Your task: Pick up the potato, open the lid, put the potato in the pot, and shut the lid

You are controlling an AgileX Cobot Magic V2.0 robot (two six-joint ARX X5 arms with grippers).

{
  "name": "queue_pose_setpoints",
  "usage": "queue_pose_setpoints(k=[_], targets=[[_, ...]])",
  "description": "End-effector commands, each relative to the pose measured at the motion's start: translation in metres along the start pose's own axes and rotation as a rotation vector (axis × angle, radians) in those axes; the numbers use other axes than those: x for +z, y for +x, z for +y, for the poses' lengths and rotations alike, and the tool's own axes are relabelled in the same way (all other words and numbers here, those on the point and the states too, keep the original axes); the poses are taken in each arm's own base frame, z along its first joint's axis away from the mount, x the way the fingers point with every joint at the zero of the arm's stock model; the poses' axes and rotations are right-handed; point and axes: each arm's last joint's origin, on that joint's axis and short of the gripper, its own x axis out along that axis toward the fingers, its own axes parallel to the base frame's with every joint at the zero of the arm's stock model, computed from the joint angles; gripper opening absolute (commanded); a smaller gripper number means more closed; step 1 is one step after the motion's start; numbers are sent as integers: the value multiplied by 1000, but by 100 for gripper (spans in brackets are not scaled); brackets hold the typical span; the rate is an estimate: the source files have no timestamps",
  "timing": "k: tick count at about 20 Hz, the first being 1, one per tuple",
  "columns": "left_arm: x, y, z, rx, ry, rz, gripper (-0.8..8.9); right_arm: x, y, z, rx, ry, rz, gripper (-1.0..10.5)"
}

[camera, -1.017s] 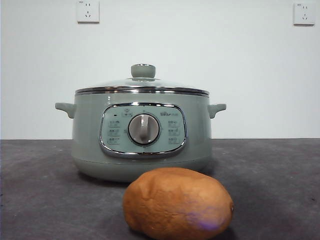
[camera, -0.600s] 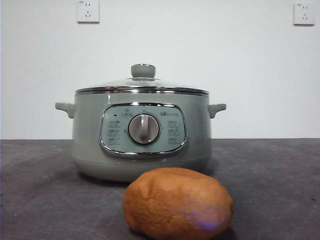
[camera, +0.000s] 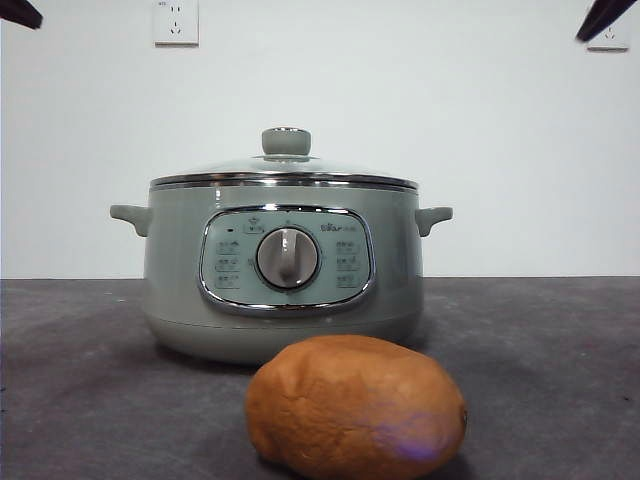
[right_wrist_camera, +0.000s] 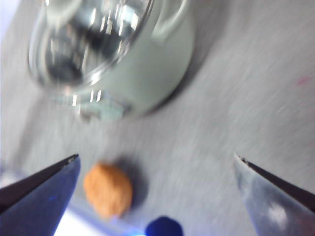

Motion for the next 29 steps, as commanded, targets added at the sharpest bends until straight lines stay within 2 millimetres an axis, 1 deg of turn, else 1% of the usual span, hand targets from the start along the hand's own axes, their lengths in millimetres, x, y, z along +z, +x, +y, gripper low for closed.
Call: queue_pose_setpoints(k=[1,4,8,13,16,22,29], targets=[[-4,6,4,-87,-64,79,629,4,16,5,44,-61,84,733],[-11,18,10,-145,-141,190,629,4,40,18,102,-134,177,733],[-20,33,12,-174,-203,309,629,-7,71,42,91,-259,313,733],[-28,43,2,-229,-153,392,629,-25,104,74,92,-409,396,733],[-30,46,-3,-258,-127,414,629,-34,117,86,80,-473,420,733],[-34,49,-12,-304,-96,452,628,-52,143,105,33,-589,447,731],[-35,51,-14,-300,-83,461,628,-68,167,113,6,-649,480,724]])
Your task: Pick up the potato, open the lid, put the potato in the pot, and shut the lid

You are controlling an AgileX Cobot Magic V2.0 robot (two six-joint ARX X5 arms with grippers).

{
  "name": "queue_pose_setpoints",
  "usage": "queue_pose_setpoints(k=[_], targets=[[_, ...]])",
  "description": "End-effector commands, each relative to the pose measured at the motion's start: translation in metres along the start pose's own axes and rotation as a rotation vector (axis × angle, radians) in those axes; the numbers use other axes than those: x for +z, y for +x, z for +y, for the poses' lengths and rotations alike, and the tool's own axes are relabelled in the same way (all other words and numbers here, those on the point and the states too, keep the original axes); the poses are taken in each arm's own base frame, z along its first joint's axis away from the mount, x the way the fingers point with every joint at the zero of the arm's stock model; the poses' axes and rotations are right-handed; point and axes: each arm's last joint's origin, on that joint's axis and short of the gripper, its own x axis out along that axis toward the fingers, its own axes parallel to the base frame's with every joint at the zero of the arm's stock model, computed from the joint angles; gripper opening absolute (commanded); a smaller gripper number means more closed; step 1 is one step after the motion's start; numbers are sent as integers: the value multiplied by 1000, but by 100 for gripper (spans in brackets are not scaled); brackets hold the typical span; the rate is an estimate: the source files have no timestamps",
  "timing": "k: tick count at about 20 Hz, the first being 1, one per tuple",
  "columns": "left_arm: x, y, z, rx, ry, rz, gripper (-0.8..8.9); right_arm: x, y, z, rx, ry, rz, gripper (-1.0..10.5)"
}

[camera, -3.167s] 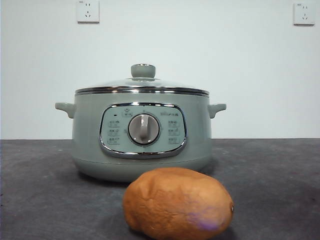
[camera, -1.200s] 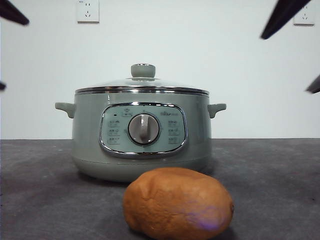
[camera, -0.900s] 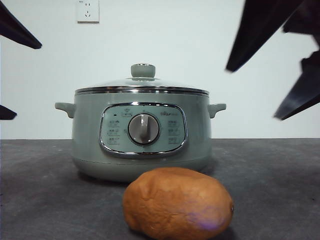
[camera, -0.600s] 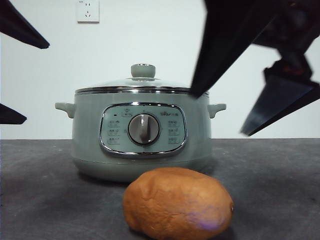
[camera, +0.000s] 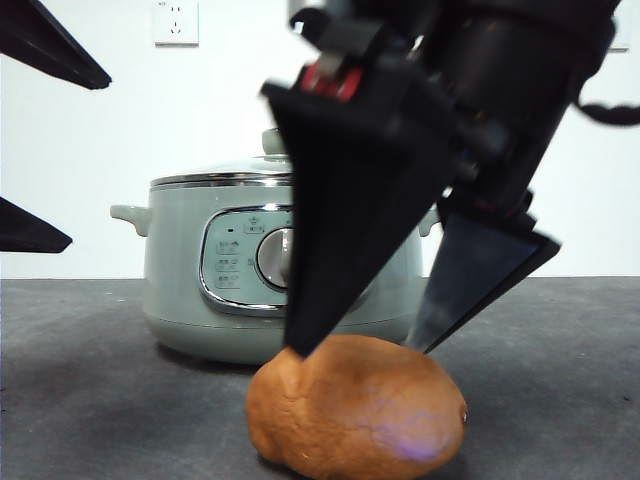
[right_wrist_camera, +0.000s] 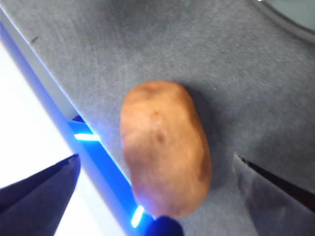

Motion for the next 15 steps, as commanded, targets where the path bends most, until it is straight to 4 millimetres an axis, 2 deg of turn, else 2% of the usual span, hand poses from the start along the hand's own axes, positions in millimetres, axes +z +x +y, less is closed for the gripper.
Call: queue_pose_setpoints(k=[1,8,9,10,13,14,15], targets=[[0,0,-1,-4,19,3,628,2,10,2,-2,-8,10,724],[0,0,-1,-4,19,2,628,2,31,1,-6,-7,63,709],[0,0,-1,-4,19,2,628,2,33,1,-7,-8,72,631],[0,0,-1,-4,19,2,628,1,35,1,-7,-9,80,506],[0,0,-1,-7,18,3,628,1,37,0,-3,-22,91,72],[0,0,-1,-7,12,2,628,0,37,0,-1,-23,94,-23],[1,0,-1,-8,-4,0,628,0,37,0,-4,-32,95,-15]])
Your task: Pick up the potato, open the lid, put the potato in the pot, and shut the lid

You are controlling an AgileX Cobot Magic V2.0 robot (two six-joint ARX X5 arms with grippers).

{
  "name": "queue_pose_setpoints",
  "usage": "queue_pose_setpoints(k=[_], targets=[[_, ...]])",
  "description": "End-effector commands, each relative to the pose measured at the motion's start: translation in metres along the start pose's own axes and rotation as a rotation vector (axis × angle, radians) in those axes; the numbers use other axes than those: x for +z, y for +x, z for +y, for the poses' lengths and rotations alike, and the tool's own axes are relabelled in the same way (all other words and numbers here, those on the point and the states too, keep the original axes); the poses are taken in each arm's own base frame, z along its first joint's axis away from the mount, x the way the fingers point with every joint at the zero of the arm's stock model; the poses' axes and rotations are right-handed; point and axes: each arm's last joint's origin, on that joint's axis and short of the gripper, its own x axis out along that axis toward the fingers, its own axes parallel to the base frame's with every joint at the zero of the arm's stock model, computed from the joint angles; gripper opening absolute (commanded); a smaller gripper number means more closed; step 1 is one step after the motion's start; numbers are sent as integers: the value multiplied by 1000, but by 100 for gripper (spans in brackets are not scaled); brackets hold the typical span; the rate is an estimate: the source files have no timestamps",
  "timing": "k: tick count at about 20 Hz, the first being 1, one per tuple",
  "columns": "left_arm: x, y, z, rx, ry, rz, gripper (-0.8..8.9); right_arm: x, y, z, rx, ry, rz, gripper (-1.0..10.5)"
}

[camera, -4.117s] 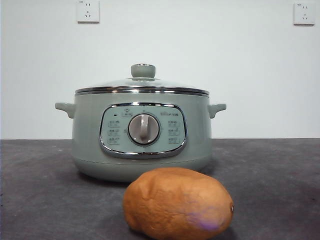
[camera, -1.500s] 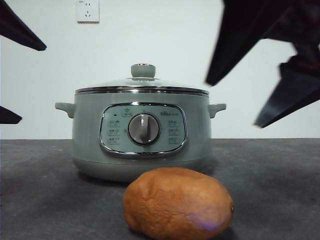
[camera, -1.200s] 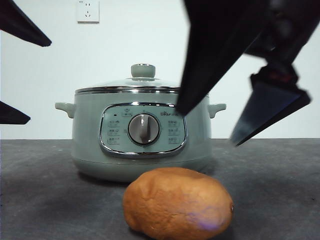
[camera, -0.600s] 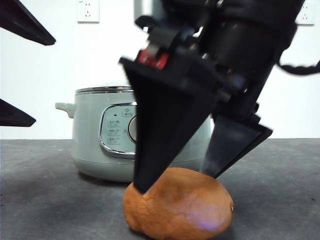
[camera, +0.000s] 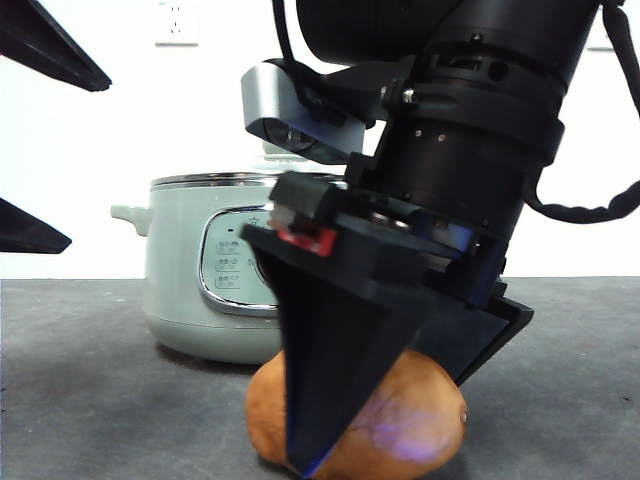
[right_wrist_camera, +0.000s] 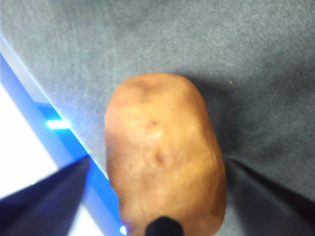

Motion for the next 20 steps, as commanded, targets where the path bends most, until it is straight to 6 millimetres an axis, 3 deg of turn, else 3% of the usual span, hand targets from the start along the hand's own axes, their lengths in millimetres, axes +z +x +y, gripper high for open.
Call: queue_pose_setpoints(k=[1,7,13,16,20], targets=[[1,0,-1,-9,-10,-3,627,0,2,0,-2,-21,6,-15],[26,-11,-18,56,35,-50,625,3,-11,2,-2,-1,21,-15],[84,-28,-58,295,253,-113,625,7,-55,5,-59,5,64,-12],[119,-20,-70,387,353,-103,625,10,-81,9,-58,6,61,-12],[161,11,-70,471,463,-36,625,7,-112,12,-56,2,24,-12]])
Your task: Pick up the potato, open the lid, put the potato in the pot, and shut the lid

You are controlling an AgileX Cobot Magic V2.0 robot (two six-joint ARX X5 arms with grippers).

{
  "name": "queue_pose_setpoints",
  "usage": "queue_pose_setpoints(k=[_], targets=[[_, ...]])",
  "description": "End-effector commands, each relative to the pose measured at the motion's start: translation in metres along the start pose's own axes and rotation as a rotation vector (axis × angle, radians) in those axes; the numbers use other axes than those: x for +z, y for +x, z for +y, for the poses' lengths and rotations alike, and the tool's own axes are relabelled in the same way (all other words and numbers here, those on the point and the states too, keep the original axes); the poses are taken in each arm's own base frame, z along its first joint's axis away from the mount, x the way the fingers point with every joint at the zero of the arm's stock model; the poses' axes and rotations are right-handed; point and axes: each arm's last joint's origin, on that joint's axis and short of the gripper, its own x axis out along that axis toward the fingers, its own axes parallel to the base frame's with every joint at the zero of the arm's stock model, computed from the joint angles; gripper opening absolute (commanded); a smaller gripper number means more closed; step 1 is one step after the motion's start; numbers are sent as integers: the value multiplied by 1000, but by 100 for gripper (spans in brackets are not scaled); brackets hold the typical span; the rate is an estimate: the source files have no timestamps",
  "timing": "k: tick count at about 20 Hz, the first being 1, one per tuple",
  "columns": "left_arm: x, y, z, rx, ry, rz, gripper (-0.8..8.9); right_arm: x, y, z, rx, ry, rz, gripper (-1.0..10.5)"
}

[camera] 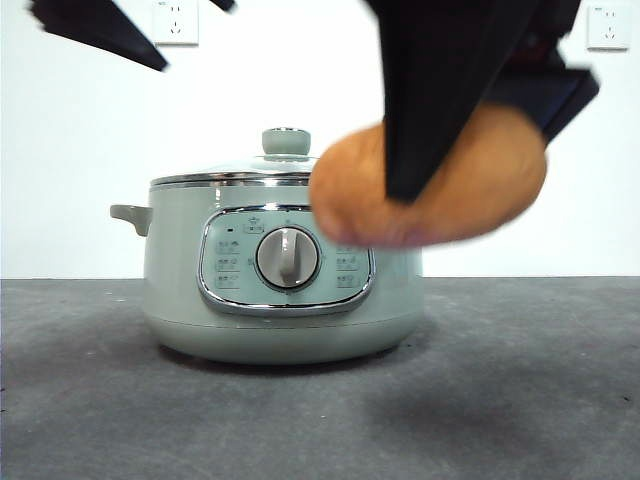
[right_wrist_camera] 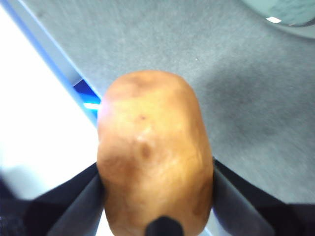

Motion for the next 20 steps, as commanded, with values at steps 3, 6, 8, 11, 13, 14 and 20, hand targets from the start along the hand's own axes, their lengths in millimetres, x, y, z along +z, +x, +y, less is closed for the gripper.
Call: queue_pose_setpoints(k=[3,6,8,11,13,14,20], targets=[[29,45,4,42,97,64,625,-10,-23,0,-18,0,-42,-12],[42,74,7,55,110,95,625,-18,-34,0,-44,2,-58,-12],[47,89,8,82,117,107,625,-24,-40,0,-45,6,-63,-12],[47,103,10,84,120,107,625,-30,-47,-1,-44,26,-66,-12],[45,109,10,80,120,120,625,-32,-50,-1,-43,30,-73,-12],[44,110,9,78,121,122,625,-33,-50,-1,-43,31,-75,-12],[42,119,8,69,136,140,509,-33,-50,-1,-43,39,-73,-12]])
